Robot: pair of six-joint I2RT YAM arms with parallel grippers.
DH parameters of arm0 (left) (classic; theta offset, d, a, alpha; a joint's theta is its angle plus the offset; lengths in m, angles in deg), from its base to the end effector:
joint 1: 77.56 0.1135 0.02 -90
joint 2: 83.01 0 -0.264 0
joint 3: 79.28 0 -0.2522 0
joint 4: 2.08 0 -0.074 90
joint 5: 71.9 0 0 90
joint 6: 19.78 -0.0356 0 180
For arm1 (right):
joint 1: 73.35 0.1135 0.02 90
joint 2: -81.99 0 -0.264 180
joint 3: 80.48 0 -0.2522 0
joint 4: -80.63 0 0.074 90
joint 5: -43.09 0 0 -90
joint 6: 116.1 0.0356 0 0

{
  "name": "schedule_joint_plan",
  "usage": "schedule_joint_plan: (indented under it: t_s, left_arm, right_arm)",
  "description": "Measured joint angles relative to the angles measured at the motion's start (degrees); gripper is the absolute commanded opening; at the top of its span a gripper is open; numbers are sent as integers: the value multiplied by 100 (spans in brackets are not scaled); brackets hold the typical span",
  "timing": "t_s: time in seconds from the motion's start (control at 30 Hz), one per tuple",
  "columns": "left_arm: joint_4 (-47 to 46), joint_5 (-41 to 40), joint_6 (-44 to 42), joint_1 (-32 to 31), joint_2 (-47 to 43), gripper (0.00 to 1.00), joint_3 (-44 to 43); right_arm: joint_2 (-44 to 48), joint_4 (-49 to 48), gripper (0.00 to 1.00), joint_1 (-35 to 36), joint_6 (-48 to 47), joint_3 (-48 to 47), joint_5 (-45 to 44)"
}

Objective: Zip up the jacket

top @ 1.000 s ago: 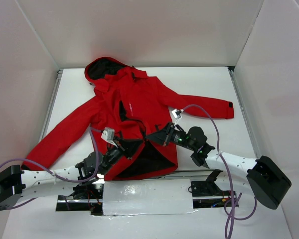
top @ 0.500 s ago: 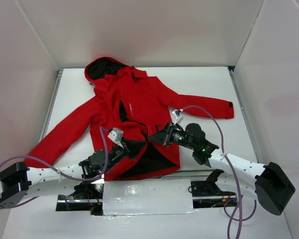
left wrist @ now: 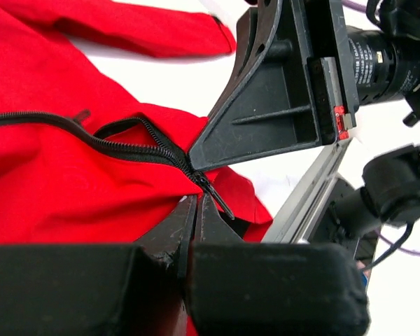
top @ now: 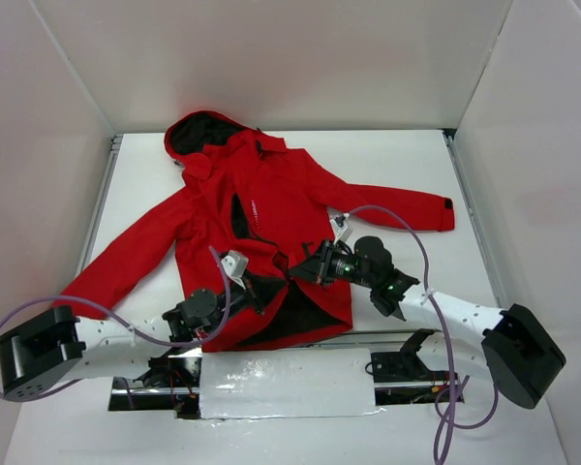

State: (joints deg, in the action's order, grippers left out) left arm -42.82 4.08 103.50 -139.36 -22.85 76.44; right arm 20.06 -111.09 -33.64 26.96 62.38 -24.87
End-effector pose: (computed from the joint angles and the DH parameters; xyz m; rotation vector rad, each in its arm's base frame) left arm 0.1026 -0.1732 0.2039 0.1850 1.5898 -1.1424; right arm 0.1676 0.1566 0.2165 -0.0759 2.0499 1.4383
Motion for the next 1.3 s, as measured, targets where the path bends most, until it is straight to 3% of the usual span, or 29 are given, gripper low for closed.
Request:
schedule_joint_plan:
  t_s: [0.33, 0.63, 1.03, 1.3]
  left_arm:
    - [-1067, 820, 286, 46, 1443, 0, 273]
    - [-1967, 1292, 638, 280, 2422, 0, 304]
    - [-1757, 1569, 752, 463, 2124, 0, 308]
    - [-1867, 1578, 767, 474, 2157, 0, 315]
  right_arm:
    - [-378, -1342, 0, 0, -37, 1207, 146]
    - [-503, -1478, 5, 0, -151, 1364, 103]
    - [-494, -1611, 0, 0, -155, 1362, 98]
    - [-407, -1453, 17, 0, -310, 1259, 157]
